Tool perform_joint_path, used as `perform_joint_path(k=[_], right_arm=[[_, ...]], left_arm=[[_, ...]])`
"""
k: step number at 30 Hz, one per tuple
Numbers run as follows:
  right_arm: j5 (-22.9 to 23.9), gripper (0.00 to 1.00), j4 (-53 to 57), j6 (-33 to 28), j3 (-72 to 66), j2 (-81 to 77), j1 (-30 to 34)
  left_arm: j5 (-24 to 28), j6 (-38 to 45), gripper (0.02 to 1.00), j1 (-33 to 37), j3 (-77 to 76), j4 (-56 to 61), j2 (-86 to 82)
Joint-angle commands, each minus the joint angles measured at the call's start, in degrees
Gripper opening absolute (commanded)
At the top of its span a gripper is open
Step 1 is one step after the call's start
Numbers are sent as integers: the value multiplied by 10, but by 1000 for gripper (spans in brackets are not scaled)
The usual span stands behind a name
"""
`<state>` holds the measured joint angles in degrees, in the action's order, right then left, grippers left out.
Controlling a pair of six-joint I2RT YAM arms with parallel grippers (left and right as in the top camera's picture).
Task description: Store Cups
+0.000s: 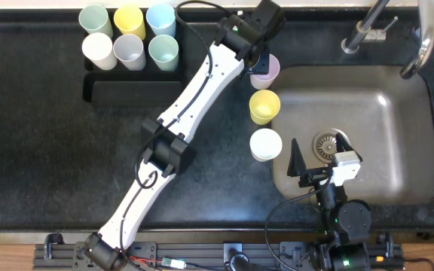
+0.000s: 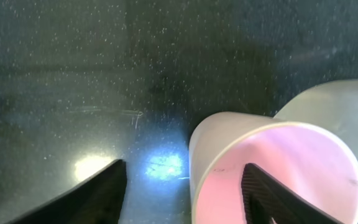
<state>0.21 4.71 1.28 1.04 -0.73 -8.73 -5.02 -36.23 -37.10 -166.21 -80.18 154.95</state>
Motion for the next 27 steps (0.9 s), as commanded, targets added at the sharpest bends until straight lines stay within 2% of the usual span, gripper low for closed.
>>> perform_joint_path(k=[1, 4, 11, 19, 23, 27], right_arm=[[-2, 998, -3, -2, -8, 5, -3], [-2, 996, -3, -2, -8, 5, -3], [-2, 996, -3, -2, -8, 5, -3], [-2, 998, -3, -2, -8, 5, -3], [-2, 996, -3, -2, -8, 5, -3], [-2, 1000, -3, -2, -8, 5, -3]], left_arm=[[-9, 2, 351, -2, -11, 7, 14], [-6, 2, 36, -3, -11, 10, 14], [-25, 16, 36, -3, -11, 5, -12], [-84, 123, 36, 25, 16, -16, -217], [-87, 155, 36, 89, 115, -15, -363], [-71, 169, 36, 204, 288, 6, -512]])
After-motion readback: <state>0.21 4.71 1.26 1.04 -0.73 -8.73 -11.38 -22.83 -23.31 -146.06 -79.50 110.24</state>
